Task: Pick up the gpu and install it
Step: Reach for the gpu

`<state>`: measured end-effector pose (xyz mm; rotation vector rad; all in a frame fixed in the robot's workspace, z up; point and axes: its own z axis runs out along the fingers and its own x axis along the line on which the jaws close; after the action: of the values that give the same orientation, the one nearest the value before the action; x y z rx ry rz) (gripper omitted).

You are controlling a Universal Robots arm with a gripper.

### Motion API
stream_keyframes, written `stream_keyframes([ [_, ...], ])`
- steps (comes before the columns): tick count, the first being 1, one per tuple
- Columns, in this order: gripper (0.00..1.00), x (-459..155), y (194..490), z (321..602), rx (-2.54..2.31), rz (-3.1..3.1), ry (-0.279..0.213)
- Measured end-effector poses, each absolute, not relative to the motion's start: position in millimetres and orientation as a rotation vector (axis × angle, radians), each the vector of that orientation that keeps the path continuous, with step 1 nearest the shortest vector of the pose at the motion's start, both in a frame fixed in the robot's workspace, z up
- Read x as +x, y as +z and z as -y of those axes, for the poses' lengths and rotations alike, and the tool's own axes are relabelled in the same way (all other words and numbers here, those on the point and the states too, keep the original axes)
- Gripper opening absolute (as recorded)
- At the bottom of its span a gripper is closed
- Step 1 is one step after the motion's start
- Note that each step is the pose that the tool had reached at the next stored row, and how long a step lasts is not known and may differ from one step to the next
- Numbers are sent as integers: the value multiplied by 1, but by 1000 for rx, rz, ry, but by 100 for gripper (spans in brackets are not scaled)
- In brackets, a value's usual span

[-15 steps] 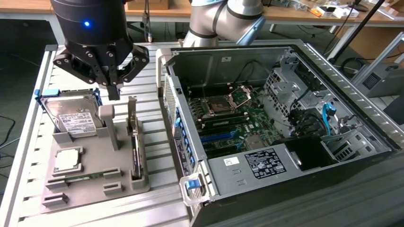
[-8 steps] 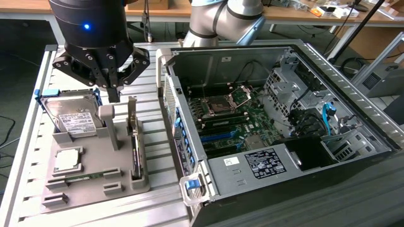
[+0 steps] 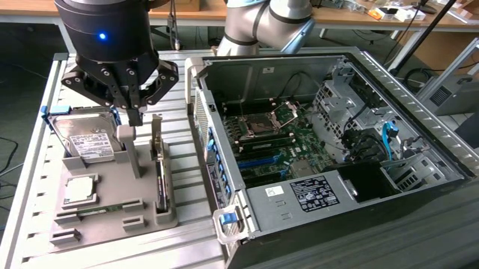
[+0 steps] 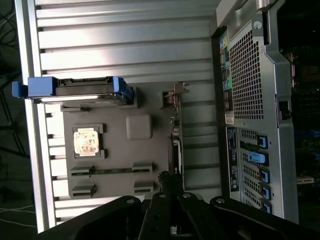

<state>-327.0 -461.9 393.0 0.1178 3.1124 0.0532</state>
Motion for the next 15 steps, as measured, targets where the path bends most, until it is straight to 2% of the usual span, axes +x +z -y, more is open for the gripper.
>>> stream_keyframes([
  [15,11,-327,393,470,118,-3112,36],
])
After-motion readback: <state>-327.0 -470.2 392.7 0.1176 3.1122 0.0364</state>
